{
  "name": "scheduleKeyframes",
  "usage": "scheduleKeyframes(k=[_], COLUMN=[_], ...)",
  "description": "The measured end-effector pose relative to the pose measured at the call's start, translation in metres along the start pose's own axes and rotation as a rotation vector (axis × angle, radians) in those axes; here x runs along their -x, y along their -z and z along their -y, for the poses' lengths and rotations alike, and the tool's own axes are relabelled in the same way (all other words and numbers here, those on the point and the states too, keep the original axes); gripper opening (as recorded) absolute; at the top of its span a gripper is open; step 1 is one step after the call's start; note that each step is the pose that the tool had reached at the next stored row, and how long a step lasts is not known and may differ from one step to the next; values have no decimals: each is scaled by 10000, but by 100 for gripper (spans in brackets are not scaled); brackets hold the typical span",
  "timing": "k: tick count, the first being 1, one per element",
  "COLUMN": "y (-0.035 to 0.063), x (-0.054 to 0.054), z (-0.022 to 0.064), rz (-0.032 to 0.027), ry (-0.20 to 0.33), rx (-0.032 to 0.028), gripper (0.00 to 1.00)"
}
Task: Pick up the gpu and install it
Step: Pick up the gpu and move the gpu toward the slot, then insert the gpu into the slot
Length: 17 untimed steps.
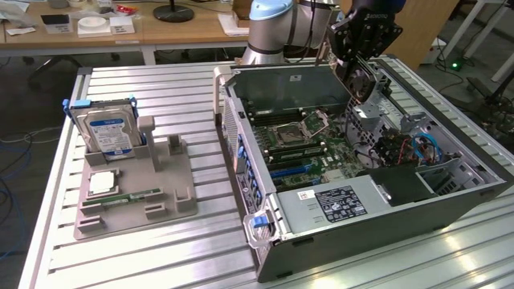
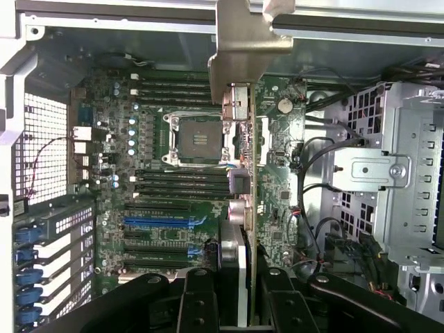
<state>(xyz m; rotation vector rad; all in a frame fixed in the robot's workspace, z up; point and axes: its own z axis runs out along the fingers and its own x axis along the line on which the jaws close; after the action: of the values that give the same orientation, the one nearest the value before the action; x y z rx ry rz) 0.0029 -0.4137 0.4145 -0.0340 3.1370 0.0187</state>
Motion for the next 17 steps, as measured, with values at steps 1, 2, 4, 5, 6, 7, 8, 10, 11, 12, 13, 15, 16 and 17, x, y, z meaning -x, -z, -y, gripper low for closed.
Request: scheduleKeyframes(k=[1,2,4,5,6,7,8,10,11,12,13,15,16,17], y=[0,0,0,0,0,0,0,0,0,0,0,0,0,0], x=[0,0,1,1,1,1,1,1,1,1,1,0,1,0], z=[0,0,0,0,0,0,0,0,0,0,0,0,0,0], rz=[0,0,0,0,0,0,0,-1,0,-1,-2,-6,-7,-9], ry=[-1,0,0,1,1,1,1,4,29,94,208,480,620,762], rx=[0,0,-1,0,0,0,-1,0,0,0,1,2,3,3], gripper=[29,29,29,29,29,29,29,29,29,29,29,29,29,29])
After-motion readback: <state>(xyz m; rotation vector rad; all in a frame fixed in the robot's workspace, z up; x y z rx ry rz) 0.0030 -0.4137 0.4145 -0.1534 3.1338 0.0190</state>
